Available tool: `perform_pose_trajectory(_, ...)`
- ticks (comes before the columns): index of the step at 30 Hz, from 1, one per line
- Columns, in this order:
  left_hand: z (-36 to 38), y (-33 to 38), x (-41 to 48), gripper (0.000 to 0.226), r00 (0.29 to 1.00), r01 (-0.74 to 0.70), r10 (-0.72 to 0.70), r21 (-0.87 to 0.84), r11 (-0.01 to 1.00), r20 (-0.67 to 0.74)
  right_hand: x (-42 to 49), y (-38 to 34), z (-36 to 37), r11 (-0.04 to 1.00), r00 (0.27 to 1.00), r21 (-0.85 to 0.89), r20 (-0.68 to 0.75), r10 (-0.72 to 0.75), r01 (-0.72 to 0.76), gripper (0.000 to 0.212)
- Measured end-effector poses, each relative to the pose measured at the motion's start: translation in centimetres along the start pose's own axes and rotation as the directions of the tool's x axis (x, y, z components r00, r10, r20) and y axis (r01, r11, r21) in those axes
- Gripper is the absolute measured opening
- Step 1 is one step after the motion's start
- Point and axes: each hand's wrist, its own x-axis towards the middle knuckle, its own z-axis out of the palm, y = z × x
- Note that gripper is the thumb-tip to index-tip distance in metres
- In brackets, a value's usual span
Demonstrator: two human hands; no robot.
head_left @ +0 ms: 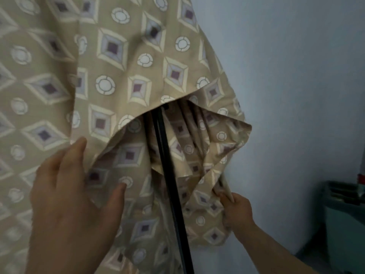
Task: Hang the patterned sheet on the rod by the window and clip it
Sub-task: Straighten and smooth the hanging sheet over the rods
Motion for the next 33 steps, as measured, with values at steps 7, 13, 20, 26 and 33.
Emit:
perform_pose_trajectory(7,0.2,-1.9,-0.2,0.056,0.974,0.208,-0.222,0.235,0.949,0.034,-3.1,-5.7,-2.3,0.982,0.945,-0.084,-0.270,-0.185,0.168,0.015)
perform_pose_trajectory(13,-3.6,-3.1,3.0,0.010,0.857,0.449,-0.433,0.005,0.893,0.279,-13.8,-11.4,0.9,0.732,0.709,-0.123,-0.186,-0.680,0.670,0.032)
perform_pose_trajectory(20,-7.2,3.0,6.1,0.028,0.785,0.619,-0.275,-0.676,0.399,0.556,-19.1,-15.2,3.5,0.703,0.696,-0.207,0.483,-0.531,0.680,0.105)
perform_pose_trajectory(26,-8.4,6.9,7.0,0.017,0.724,0.628,0.027,-0.674,0.389,0.690,-20.0,-16.6,3.5,0.877,0.659,0.327,0.578,-0.481,0.352,0.127)
perform_pose_trajectory(33,-6.6,6.1,7.0,0.021,0.662,0.494,0.132,-0.562,0.664,0.738,-17.8,-16.9,-0.1,0.896,0.924,0.400,0.232,-0.303,0.193,0.034)
